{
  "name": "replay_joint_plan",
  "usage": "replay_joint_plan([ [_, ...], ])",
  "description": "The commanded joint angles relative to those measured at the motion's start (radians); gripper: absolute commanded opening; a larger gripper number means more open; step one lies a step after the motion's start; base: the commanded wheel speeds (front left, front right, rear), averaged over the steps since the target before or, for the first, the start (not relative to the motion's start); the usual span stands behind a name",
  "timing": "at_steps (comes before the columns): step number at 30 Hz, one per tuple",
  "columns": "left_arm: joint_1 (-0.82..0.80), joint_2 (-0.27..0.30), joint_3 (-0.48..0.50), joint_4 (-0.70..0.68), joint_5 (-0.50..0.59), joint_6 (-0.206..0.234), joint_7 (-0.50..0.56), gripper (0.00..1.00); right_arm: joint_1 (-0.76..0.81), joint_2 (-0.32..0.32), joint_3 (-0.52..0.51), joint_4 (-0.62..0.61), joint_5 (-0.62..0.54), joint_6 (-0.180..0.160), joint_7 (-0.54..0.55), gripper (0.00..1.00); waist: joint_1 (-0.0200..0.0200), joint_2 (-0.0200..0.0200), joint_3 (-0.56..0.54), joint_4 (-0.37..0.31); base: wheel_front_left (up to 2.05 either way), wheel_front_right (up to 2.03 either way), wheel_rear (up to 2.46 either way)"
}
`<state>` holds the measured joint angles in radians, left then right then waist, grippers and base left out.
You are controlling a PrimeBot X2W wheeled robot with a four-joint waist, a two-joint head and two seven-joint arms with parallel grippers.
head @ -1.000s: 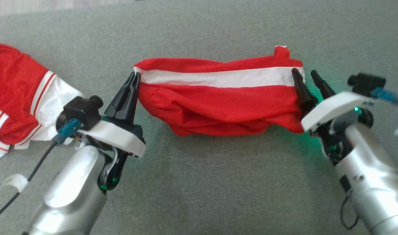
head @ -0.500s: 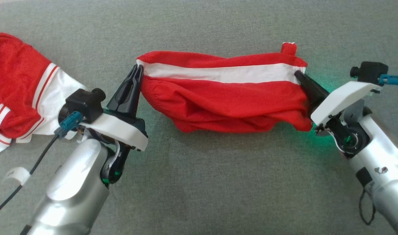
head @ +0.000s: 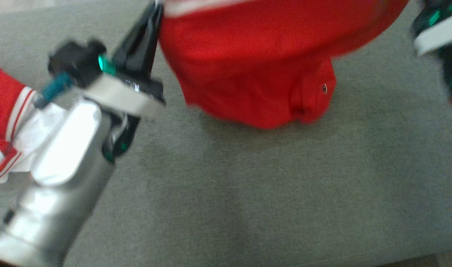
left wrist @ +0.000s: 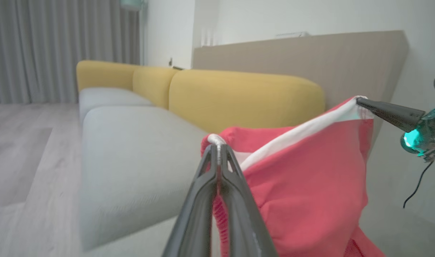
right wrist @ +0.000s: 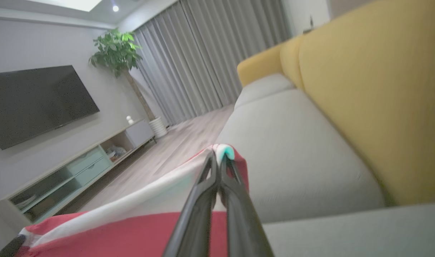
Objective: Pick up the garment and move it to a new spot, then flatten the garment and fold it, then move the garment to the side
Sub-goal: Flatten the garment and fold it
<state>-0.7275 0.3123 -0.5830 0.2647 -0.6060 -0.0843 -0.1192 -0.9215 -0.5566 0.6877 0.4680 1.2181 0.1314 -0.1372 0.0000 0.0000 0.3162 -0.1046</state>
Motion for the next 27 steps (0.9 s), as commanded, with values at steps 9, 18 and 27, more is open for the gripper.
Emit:
replay_joint_plan([
  [9, -0.433, -0.024, 0.040, 0.032, 0.044, -0.035, -0.069, 0.00, -0.332, -0.071, -0.156, 0.068, -0.129, -0.001, -0.121, 0.00, 0.0000, 0.0000, 0.057, -0.058, 0.00, 0.00, 0.00],
  [18, -0.363, -0.047, -0.014, 0.120, 0.014, -0.045, -0.137, 0.00, -0.194, -0.066, -0.220, -0.006, -0.207, -0.001, -0.124, 0.00, 0.0000, 0.0000, 0.033, -0.042, 0.00, 0.00, 0.00],
  [27, 0.164, -0.059, -0.023, 0.024, 0.150, -0.025, -0.142, 0.00, 0.382, -0.072, -0.245, -0.116, -0.209, -0.001, -0.124, 0.00, 0.0000, 0.0000, -0.022, -0.011, 0.00, 0.00, 0.00],
])
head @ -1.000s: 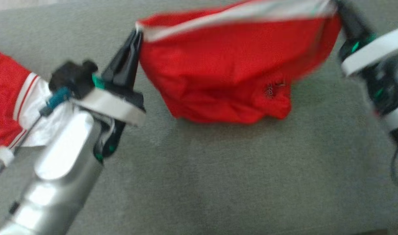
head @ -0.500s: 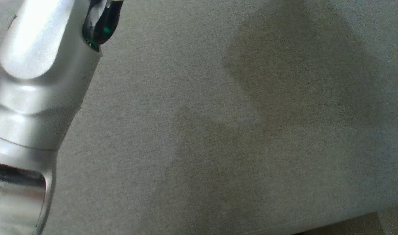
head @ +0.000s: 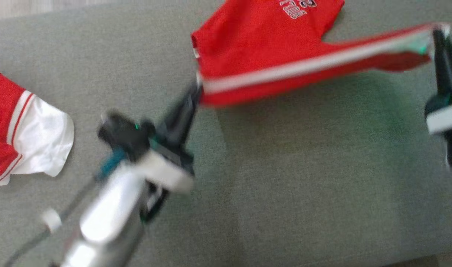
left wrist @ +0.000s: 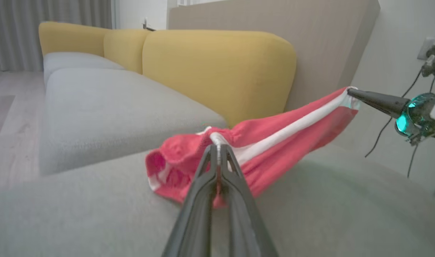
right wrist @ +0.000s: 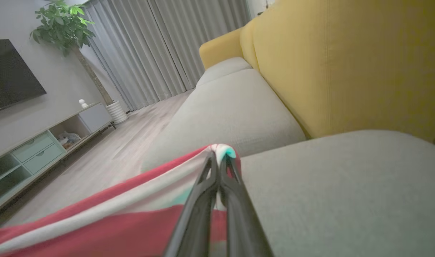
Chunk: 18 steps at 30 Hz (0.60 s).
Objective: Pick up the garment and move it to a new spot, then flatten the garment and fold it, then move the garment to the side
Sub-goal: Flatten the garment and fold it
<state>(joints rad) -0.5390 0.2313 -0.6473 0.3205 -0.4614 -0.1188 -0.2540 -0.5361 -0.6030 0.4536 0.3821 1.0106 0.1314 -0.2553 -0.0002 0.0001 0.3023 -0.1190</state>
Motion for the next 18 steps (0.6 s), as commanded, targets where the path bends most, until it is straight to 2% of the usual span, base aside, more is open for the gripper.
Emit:
replay_joint_plan([
  [1, 0.027, 0.018, 0.045, -0.044, 0.015, 0.015, -0.008, 0.00, 0.052, -0.027, -0.021, -0.052, 0.000, -0.001, -0.006, 0.00, 0.0002, -0.0001, -0.016, 0.004, 0.00, 0.00, 0.00],
  [7, 0.292, 0.005, 0.077, -0.127, 0.049, 0.044, -0.008, 0.00, 0.360, -0.061, -0.091, -0.223, -0.005, -0.001, 0.002, 0.00, 0.0002, -0.0001, -0.076, -0.005, 0.00, 0.00, 0.00],
  [11, 0.416, 0.017, 0.084, -0.199, 0.055, 0.053, -0.008, 0.00, 0.532, -0.091, -0.204, -0.361, -0.021, -0.001, 0.020, 0.00, 0.0002, -0.0001, -0.098, -0.012, 0.00, 0.00, 0.00],
  [15, 0.440, 0.014, 0.096, -0.270, 0.048, 0.067, -0.008, 0.00, 0.598, -0.073, -0.333, -0.469, -0.067, -0.001, 0.076, 0.00, 0.0002, -0.0001, -0.086, -0.005, 0.00, 0.00, 0.00],
  [18, 0.411, -0.003, 0.105, -0.288, 0.035, 0.072, -0.002, 0.00, 0.584, -0.045, -0.385, -0.489, -0.105, -0.001, 0.123, 0.00, 0.0002, -0.0001, -0.068, 0.008, 0.00, 0.00, 0.00],
])
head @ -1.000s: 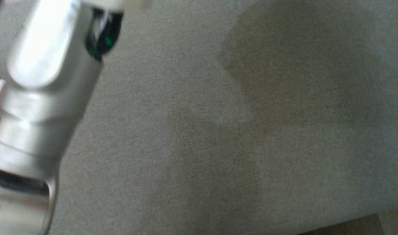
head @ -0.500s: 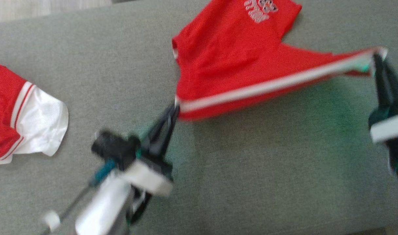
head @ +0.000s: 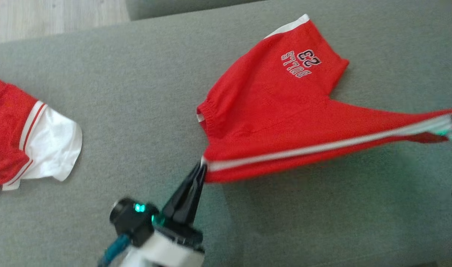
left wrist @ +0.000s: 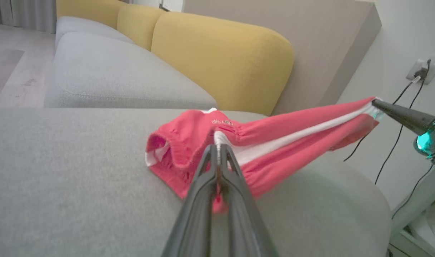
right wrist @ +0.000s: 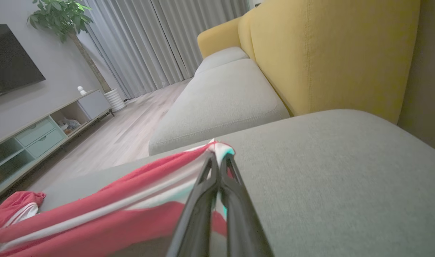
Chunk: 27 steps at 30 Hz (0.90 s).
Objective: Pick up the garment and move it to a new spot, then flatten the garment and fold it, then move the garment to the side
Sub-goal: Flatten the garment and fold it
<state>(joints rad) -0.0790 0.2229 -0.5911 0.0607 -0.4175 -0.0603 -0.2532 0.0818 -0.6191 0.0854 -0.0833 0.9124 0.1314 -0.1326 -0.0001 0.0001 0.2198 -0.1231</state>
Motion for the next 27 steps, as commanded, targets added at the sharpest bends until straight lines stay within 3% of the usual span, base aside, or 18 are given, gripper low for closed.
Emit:
replay_joint_plan([
  [1, -0.071, -0.006, 0.052, -0.030, -0.014, 0.015, 0.004, 0.00, -0.054, -0.008, -0.038, -0.025, -0.024, -0.001, 0.025, 0.00, 0.0001, -0.0001, 0.026, 0.020, 0.00, 0.00, 0.00],
  [6, -0.234, -0.075, 0.056, 0.026, -0.020, 0.015, 0.040, 0.00, -0.220, 0.079, -0.092, 0.033, -0.139, -0.001, 0.158, 0.00, 0.0001, -0.0001, 0.095, 0.072, 0.00, 0.00, 0.00],
  [10, -0.359, -0.127, 0.063, 0.117, -0.044, 0.012, 0.048, 0.00, -0.391, 0.114, -0.070, 0.118, -0.200, -0.001, 0.241, 0.00, 0.0001, -0.0001, 0.142, 0.103, 0.00, 0.00, 0.00],
  [18, -0.536, -0.167, 0.044, 0.284, -0.074, 0.045, 0.044, 0.00, -0.692, 0.096, 0.061, 0.330, -0.263, -0.001, 0.333, 0.00, 0.0001, -0.0001, 0.220, 0.142, 0.00, 0.00, 0.00],
  [27, -0.650, -0.172, -0.033, 0.366, -0.126, 0.087, 0.012, 0.00, -0.912, 0.074, 0.215, 0.563, -0.268, -0.001, 0.286, 0.00, 0.0001, -0.0001, 0.280, 0.181, 0.00, 0.00, 0.00],
])
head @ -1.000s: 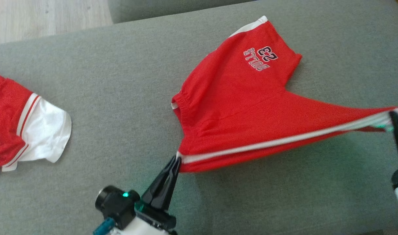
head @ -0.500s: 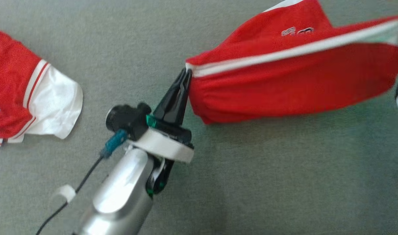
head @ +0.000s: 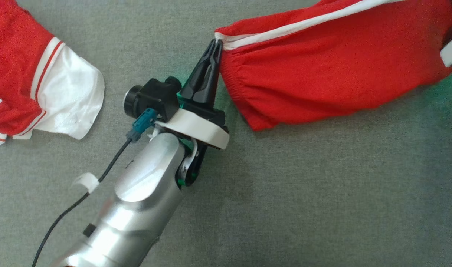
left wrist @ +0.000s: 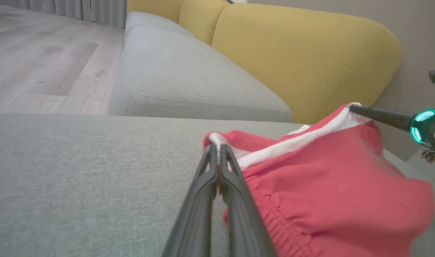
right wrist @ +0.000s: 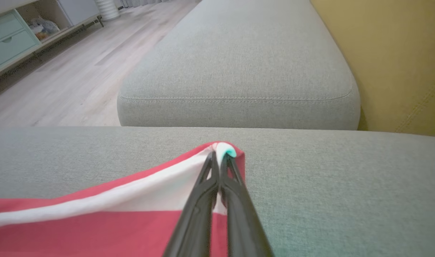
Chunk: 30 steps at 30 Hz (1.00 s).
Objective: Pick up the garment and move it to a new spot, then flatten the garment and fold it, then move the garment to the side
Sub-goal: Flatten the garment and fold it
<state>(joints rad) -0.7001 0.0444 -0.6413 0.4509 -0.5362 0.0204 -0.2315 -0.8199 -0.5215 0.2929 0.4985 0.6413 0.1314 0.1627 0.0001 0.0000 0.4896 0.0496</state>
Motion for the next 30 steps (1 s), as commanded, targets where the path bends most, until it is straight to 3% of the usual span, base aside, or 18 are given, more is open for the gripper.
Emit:
replay_joint_plan([
  [1, -0.037, 0.006, 0.004, -0.022, -0.019, 0.007, -0.013, 0.00, -0.026, -0.023, 0.025, 0.004, 0.004, -0.001, -0.016, 0.00, -0.0001, 0.0000, 0.015, 0.011, 0.00, 0.00, 0.00],
  [3, -0.053, 0.006, -0.020, -0.017, -0.039, 0.013, -0.018, 0.00, -0.054, -0.020, 0.064, 0.041, 0.012, -0.001, -0.032, 0.00, -0.0001, 0.0000, 0.023, 0.014, 0.00, 0.00, 0.00],
  [4, -0.060, 0.006, -0.031, -0.014, -0.048, 0.016, -0.020, 0.00, -0.066, -0.017, 0.084, 0.053, 0.021, -0.001, -0.044, 0.29, -0.0001, 0.0000, 0.025, 0.015, 0.00, 0.00, 0.00],
  [5, -0.065, 0.006, -0.040, -0.010, -0.057, 0.019, -0.022, 0.00, -0.074, -0.017, 0.112, 0.060, 0.028, -0.001, -0.057, 1.00, -0.0001, 0.0000, 0.027, 0.017, 0.00, 0.00, 0.00],
  [6, -0.069, 0.006, -0.047, -0.006, -0.063, 0.023, -0.024, 0.13, -0.081, -0.021, 0.144, 0.060, 0.034, -0.001, -0.073, 1.00, -0.0001, 0.0000, 0.028, 0.017, 0.00, 0.00, 0.00],
  [7, -0.072, 0.006, -0.052, -0.002, -0.069, 0.027, -0.026, 0.45, -0.085, -0.024, 0.158, 0.070, 0.048, -0.001, -0.092, 1.00, -0.0001, 0.0000, 0.027, 0.017, 0.00, 0.00, 0.00],
  [8, -0.074, 0.006, -0.056, 0.003, -0.068, 0.034, -0.027, 1.00, -0.088, -0.026, 0.172, 0.077, 0.062, -0.001, -0.111, 1.00, -0.0001, 0.0000, 0.026, 0.016, 0.00, 0.00, 0.00],
  [14, -0.031, 0.009, -0.031, -0.041, 0.067, 0.107, -0.030, 1.00, -0.057, -0.055, 0.237, 0.097, 0.166, -0.001, -0.180, 1.00, -0.0001, 0.0000, -0.009, 0.009, 0.00, 0.00, 0.00],
  [20, 0.099, 0.029, 0.034, -0.187, 0.213, 0.166, -0.030, 1.00, -0.013, -0.078, 0.229, 0.191, 0.244, -0.001, -0.150, 1.00, -0.0001, 0.0000, -0.040, 0.021, 0.00, 0.00, 0.00],
  [28, 0.287, 0.025, 0.113, -0.377, 0.330, 0.182, -0.030, 1.00, 0.021, -0.086, 0.220, 0.344, 0.332, -0.001, -0.058, 1.00, -0.0001, 0.0000, -0.054, 0.105, 0.00, 0.00, 0.00],
  [29, 0.304, 0.024, 0.121, -0.391, 0.338, 0.182, -0.030, 1.00, 0.024, -0.086, 0.225, 0.349, 0.341, -0.001, -0.045, 0.98, -0.0001, 0.0000, -0.055, 0.111, 0.00, 0.00, 0.00],
  [30, 0.319, 0.022, 0.130, -0.405, 0.345, 0.182, -0.030, 1.00, 0.027, -0.086, 0.231, 0.354, 0.347, -0.001, -0.033, 0.63, -0.0001, 0.0000, -0.055, 0.116, 0.00, 0.00, 0.00],
])
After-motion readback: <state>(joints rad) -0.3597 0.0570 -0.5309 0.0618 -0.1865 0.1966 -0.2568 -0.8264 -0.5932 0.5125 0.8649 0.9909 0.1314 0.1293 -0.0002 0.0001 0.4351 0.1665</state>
